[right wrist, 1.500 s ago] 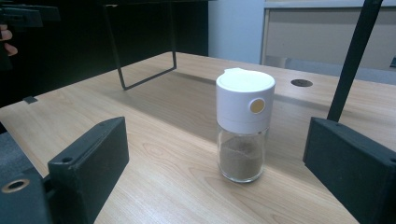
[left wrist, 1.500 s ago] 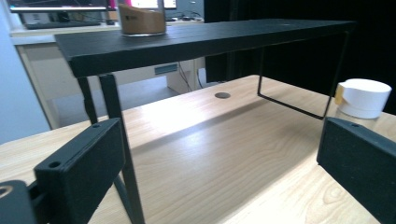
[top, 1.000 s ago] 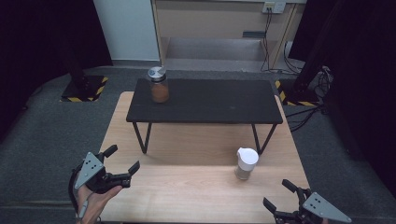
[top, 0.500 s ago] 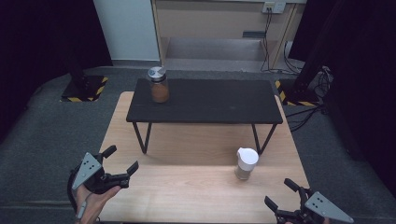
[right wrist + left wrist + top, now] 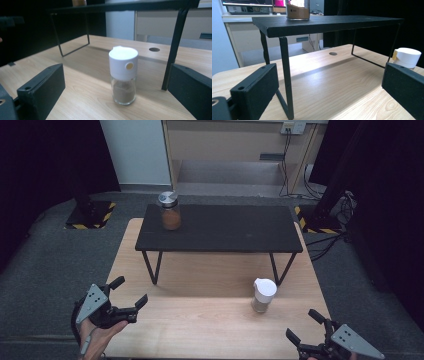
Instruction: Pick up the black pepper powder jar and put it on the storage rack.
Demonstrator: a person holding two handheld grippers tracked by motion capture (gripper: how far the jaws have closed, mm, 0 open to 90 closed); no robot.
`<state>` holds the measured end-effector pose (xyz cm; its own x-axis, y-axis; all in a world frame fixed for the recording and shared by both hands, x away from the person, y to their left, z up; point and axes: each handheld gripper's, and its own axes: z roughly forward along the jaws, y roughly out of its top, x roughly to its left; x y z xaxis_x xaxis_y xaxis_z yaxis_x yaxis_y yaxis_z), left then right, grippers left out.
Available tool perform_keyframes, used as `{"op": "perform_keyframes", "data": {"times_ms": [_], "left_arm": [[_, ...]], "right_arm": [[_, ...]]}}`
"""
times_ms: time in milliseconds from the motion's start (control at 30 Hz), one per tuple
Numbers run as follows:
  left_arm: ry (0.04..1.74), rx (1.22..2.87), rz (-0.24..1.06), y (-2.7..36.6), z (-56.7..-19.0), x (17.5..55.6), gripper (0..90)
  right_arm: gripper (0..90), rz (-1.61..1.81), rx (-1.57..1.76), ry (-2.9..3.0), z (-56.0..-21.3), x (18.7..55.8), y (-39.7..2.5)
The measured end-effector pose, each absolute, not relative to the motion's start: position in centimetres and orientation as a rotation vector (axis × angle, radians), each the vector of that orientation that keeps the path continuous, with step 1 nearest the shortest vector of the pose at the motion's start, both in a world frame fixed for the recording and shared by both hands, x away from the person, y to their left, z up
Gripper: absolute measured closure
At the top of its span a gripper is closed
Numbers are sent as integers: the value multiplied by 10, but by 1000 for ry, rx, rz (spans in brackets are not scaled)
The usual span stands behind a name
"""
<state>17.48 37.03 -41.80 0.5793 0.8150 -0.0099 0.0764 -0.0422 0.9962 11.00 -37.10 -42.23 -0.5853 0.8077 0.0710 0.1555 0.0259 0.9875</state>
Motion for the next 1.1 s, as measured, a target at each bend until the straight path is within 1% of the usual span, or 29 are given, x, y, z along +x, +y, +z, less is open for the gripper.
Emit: {"op": "perform_keyframes", "data": {"times_ms": [267, 567, 767, 1100], "left_arm": [[766, 1533, 694, 371, -418, 178, 0], [751, 1543, 676, 372, -418, 180, 0], [747, 1543, 672, 372, -418, 180, 0], [747, 1544, 669, 372, -418, 180, 0]], "right_arm": [[21, 1586, 989, 1775, -398, 111, -378], [24, 1537, 955, 1820, -368, 126, -376], [26, 1506, 961, 1849, -360, 139, -373], [27, 1480, 976, 1924, -359, 171, -365]]}}
